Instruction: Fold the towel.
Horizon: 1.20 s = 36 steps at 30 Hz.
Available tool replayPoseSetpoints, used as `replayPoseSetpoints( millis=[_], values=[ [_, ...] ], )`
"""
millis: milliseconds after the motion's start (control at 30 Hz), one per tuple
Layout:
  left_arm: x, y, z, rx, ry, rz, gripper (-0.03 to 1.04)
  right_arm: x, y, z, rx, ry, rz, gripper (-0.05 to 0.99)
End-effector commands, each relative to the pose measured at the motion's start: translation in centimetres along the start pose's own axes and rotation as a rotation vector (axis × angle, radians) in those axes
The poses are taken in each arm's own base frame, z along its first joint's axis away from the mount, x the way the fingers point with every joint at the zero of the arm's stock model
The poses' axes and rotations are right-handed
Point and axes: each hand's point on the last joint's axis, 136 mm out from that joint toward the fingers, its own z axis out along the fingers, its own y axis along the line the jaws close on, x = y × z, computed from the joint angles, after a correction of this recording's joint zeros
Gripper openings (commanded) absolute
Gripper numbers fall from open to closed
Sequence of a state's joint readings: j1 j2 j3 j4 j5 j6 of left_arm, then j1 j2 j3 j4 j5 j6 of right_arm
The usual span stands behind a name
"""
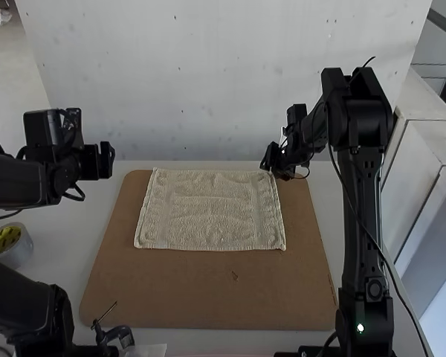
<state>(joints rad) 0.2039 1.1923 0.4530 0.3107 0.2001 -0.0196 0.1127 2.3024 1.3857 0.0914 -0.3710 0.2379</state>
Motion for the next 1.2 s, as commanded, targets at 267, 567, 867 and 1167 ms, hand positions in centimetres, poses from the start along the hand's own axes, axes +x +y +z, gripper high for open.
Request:
replayPoseSetpoints(
  millis=[267,567,867,1167],
  values=[
    [0.3,0.6,1.0,0.001,0.005,-0.031,0.95,1.1,-0.4,0.9,-0.054,0.031,0.059,0.05],
    [1.1,0.4,4.2,0.023,0.030,-0.049,0.95,1.8,-0.8,0.1,-0.057,0.026,0.065,0.02],
    [-0.1,-1.2,8.8,0.077,0.050,-0.086,0.94,1.6,1.0,-2.8,-0.087,-0.012,0.038,0.02],
    [3.5,-5.4,14.6,0.266,0.241,-0.164,0.94,1.9,4.0,-6.6,-0.116,-0.047,-0.001,0.02]
  ],
)
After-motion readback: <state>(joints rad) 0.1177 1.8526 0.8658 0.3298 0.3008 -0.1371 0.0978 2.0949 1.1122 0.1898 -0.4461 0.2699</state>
